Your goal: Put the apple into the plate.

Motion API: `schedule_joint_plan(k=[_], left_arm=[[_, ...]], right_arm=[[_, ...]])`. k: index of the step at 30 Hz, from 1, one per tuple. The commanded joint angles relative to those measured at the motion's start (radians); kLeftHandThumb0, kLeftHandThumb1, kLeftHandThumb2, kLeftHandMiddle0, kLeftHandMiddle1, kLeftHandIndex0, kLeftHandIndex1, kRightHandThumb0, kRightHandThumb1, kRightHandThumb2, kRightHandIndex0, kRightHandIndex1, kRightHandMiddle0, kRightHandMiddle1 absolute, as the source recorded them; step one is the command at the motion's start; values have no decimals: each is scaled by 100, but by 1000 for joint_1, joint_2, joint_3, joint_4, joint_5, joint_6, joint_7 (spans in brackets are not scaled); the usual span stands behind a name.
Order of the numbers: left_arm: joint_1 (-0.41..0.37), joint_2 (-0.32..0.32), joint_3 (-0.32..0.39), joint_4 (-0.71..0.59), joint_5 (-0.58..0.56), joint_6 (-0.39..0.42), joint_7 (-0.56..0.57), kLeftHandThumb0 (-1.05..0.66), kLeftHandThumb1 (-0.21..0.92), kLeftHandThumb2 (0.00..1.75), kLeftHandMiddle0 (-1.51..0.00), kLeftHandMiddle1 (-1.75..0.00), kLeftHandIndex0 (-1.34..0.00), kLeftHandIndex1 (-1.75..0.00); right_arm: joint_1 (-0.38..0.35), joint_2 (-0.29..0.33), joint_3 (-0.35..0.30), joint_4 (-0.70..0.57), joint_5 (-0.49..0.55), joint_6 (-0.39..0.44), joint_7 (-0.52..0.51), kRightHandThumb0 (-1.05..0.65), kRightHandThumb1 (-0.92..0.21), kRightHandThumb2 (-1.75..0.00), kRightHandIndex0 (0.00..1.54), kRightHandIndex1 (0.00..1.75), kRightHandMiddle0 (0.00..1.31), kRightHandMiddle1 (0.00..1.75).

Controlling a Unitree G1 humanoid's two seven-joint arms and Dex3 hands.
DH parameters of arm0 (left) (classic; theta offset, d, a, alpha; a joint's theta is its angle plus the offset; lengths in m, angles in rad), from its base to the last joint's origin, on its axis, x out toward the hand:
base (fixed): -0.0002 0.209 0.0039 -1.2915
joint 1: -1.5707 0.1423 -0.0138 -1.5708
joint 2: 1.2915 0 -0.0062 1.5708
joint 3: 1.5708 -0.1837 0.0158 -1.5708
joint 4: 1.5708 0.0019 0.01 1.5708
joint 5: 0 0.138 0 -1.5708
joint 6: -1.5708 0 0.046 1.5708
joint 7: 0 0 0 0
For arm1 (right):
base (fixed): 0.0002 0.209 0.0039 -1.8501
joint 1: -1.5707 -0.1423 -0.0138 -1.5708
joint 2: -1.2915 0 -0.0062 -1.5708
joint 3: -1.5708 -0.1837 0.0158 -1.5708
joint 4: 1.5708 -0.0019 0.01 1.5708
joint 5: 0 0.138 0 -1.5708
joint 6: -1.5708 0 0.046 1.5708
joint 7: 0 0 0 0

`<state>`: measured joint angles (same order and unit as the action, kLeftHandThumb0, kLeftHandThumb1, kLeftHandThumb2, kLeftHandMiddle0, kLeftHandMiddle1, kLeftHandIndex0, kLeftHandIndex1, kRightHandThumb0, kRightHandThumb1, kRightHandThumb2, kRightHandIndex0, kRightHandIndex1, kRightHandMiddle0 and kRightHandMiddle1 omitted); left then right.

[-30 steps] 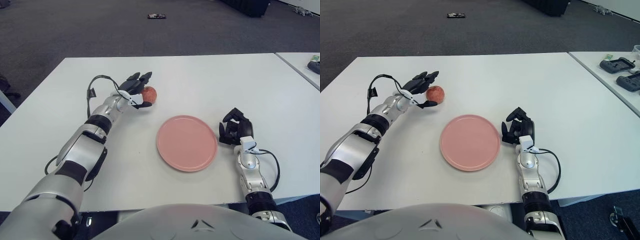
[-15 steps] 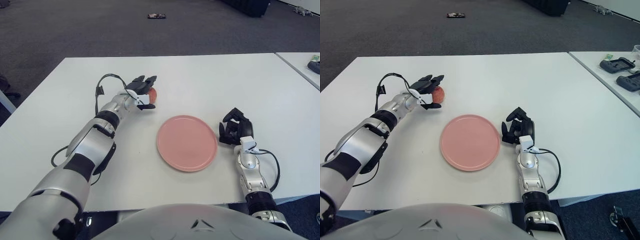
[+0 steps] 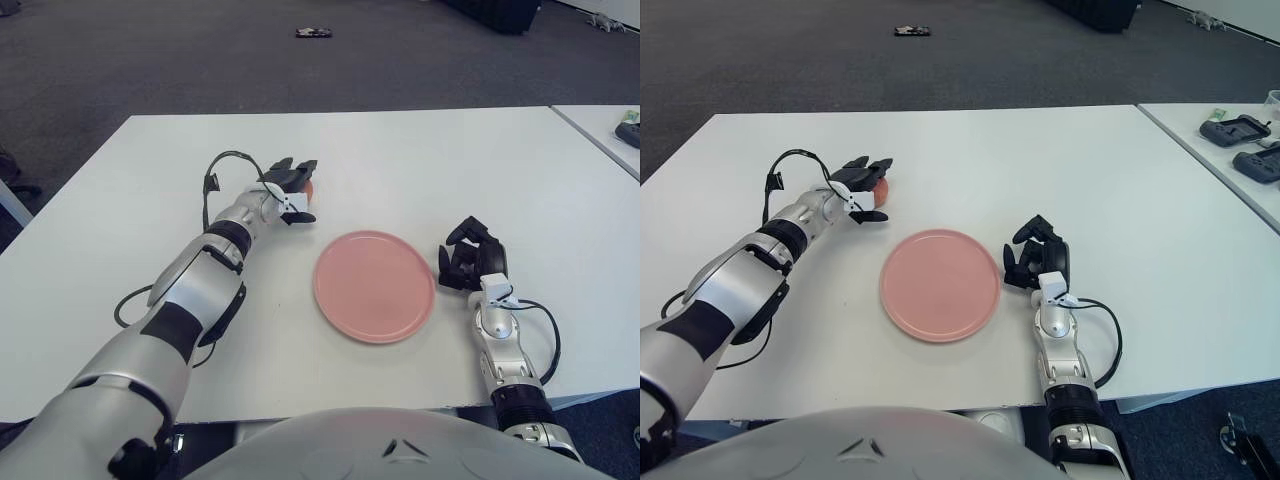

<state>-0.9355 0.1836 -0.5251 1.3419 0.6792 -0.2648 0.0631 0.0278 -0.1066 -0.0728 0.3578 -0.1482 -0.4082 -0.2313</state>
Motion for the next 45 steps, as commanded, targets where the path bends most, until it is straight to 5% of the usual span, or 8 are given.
schedule_joint_plan(k=[1,8,26,34,37,42,45], left_arm=[[-9,-9,-12,21,13,28,-27,-103,60,74,0,0,0,0],[-14,-19,-24,24,15,57,-62,-102,68,72,0,0,-1,-2],[-11,-20,-22,26,5,101,-139,-96,75,71,-5,-5,0,-67],[-6,-14,-23,27,5,101,-134,-96,79,67,0,-35,0,-87],[-1,-13,-17,26,-2,97,-126,-95,77,67,0,-59,0,-102],[7,-7,2,25,-18,88,-111,-85,54,92,0,-120,0,-157],[11,-4,19,26,-33,84,-115,-78,45,102,-2,-141,-10,-169]], right_arm=[[28,3,0,24,-1,33,8,-49,-30,-135,112,175,63,175],[32,0,-3,28,-1,14,8,-49,-29,-136,113,175,64,175],[39,1,-16,29,21,5,21,-50,-28,-138,114,175,65,175],[40,-1,-17,27,22,-1,26,-50,-26,-139,115,175,66,175],[40,-3,-18,30,24,-12,30,-50,-26,-140,115,175,66,175],[39,-4,-19,35,20,-25,33,-50,-26,-139,114,175,66,175],[39,-5,-20,35,17,-26,32,-50,-28,-138,113,175,65,175]])
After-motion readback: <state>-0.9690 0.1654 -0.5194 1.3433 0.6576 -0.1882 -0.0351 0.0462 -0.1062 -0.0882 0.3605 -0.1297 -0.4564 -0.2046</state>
